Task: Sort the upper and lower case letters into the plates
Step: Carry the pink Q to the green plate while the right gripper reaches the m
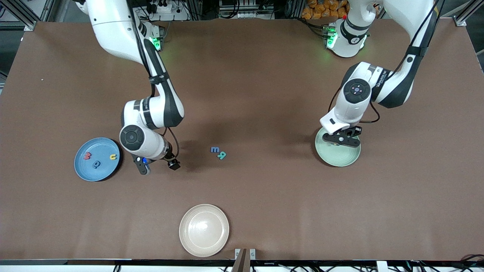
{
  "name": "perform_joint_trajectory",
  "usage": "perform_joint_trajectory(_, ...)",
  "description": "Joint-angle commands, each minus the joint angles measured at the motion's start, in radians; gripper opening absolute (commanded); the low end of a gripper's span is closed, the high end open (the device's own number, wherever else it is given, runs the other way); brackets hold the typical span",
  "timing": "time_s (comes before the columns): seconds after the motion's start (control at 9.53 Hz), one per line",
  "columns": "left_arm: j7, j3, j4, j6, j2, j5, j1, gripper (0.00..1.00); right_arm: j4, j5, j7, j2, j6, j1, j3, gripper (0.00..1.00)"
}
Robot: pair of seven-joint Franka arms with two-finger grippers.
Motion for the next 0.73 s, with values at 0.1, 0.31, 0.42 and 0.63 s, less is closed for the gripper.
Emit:
perform_joint_trajectory(0.1,0.040,-0.012,-0.083,0.099,-0.027,-0.012,0.047,0.18,0.026,0.038,0.189,0.068,0.120,0.071,-0.013,1.00)
perform_joint_trajectory(0.31,0.051,-0.012,-0.081,0.151,-0.011,-0.015,0.071,0.18,0.024,0.069,0.249,0.084,0.171,0.101,-0.012,1.00)
perform_joint_trajectory(0.42,0.051,-0.017,-0.081,0.192,0.009,-0.015,0.091,0.18,0.024,0.107,0.258,0.089,0.176,0.133,-0.013,1.00)
perform_joint_trajectory(0.63,0.051,-0.018,-0.083,0.203,0.003,-0.024,0.114,0.17,0.026,0.124,0.315,0.101,0.200,0.168,-0.013,1.00)
